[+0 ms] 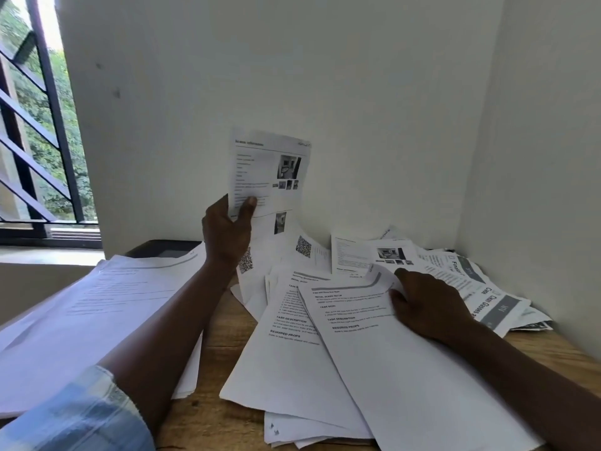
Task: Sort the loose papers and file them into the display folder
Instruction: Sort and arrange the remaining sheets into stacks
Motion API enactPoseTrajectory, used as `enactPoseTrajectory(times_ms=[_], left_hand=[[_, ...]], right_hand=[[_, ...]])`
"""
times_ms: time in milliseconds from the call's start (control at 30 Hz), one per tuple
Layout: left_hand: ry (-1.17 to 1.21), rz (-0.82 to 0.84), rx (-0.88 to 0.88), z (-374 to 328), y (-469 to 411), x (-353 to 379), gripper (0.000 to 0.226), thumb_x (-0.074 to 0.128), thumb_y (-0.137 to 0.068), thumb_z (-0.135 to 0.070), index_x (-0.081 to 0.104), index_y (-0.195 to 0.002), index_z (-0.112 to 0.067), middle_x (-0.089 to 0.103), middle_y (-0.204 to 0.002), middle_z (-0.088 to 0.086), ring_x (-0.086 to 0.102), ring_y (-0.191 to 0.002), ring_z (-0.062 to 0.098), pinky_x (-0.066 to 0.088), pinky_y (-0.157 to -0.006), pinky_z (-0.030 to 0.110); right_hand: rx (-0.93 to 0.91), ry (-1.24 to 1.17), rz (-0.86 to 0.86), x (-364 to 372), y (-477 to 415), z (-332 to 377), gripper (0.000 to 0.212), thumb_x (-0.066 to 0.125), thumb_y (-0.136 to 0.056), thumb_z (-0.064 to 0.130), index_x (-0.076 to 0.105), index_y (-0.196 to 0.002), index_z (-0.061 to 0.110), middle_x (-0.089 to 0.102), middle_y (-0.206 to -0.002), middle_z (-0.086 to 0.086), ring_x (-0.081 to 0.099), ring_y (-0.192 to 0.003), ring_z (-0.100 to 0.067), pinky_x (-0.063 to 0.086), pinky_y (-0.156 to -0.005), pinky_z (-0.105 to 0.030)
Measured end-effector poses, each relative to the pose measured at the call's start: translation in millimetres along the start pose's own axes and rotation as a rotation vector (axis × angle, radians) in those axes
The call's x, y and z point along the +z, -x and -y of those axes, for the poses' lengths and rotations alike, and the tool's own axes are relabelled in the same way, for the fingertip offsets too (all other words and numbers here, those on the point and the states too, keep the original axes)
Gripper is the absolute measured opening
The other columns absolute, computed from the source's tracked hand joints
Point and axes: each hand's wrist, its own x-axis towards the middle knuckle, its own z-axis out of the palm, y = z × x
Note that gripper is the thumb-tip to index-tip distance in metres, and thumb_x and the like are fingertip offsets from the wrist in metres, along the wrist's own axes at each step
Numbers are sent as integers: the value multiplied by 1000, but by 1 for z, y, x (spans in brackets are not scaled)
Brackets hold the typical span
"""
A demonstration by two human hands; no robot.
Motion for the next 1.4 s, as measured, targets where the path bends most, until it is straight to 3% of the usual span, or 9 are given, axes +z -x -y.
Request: enactPoseTrajectory(times_ms=[333, 433, 500, 600, 667, 733, 833, 1133, 1400], left_hand=[[433, -482, -219, -20, -32, -6, 48, 40, -106, -19, 40, -152, -7, 57, -132, 3, 60, -113, 16, 50, -99, 23], [374, -99, -545, -10, -16, 14, 45, 43, -102, -33, 48, -144, -16, 69, -121, 9, 70, -99, 31, 62, -82, 47], [358, 417, -740, -20, 9, 22, 40, 46, -108, -37, 58, -131, -6, 75, -106, 12, 72, -82, 26, 60, -64, 39], [-37, 1166, -527, -39, 37, 24, 44, 56, -104, -47, 64, -134, -16, 70, -127, 3, 67, -110, 20, 58, -84, 35], [-258, 1318, -329, -41, 40, 26, 48, 63, -97, -54, 64, -134, -25, 64, -132, -7, 60, -121, 17, 51, -97, 31], [-460, 1276, -191, -37, 33, 25, 53, 66, -94, -58, 64, -134, -24, 62, -135, -5, 57, -127, 18, 44, -104, 32], [-733, 1010, -126, -8, 16, 19, 46, 65, -97, -51, 68, -129, -19, 63, -138, 3, 58, -127, 25, 46, -102, 34], [-933, 978, -235, 28, 17, 25, 40, 72, -86, -37, 69, -110, -5, 72, -113, 13, 62, -92, 27, 48, -75, 32], [-589, 864, -388, 14, 21, 19, 30, 72, -93, -29, 65, -77, -5, 61, -76, 6, 52, -67, 14, 36, -55, 26]], right_hand=[[17, -11, 35, -4, 3, 3, 33, 42, -100, 44, 51, -125, 23, 65, -120, -1, 60, -116, -28, 48, -92, -40], [24, 6, 48, -5, 3, 2, 33, 42, -100, 44, 50, -125, 24, 65, -120, -2, 60, -116, -28, 48, -93, -40], [25, 16, 51, -5, 3, 2, 32, 41, -101, 44, 50, -124, 24, 64, -121, -2, 60, -117, -28, 48, -93, -40], [31, -9, 28, -5, 5, 2, 35, 43, -101, 42, 53, -126, 21, 66, -121, -7, 61, -115, -33, 49, -91, -40], [-12, -11, -36, -3, 7, 2, 43, 41, -102, 40, 63, -124, 10, 69, -117, -19, 66, -109, -40, 55, -88, -45], [-65, 20, -96, -1, 7, 2, 52, 37, -103, 39, 64, -131, 5, 64, -133, -24, 61, -124, -41, 50, -104, -53], [-38, -32, -37, -4, 9, 3, 58, 37, -104, 42, 35, -158, 22, 28, -167, -9, 22, -155, -31, 7, -126, -37], [31, -260, 43, 15, -2, 4, 68, 39, -99, 43, 26, -161, 18, 17, -170, -11, 12, -157, -30, 5, -128, -41], [-113, -230, -25, 12, 4, 23, 73, 34, -90, 49, 41, -156, 19, 33, -165, -11, 24, -154, -33, 14, -126, -48]])
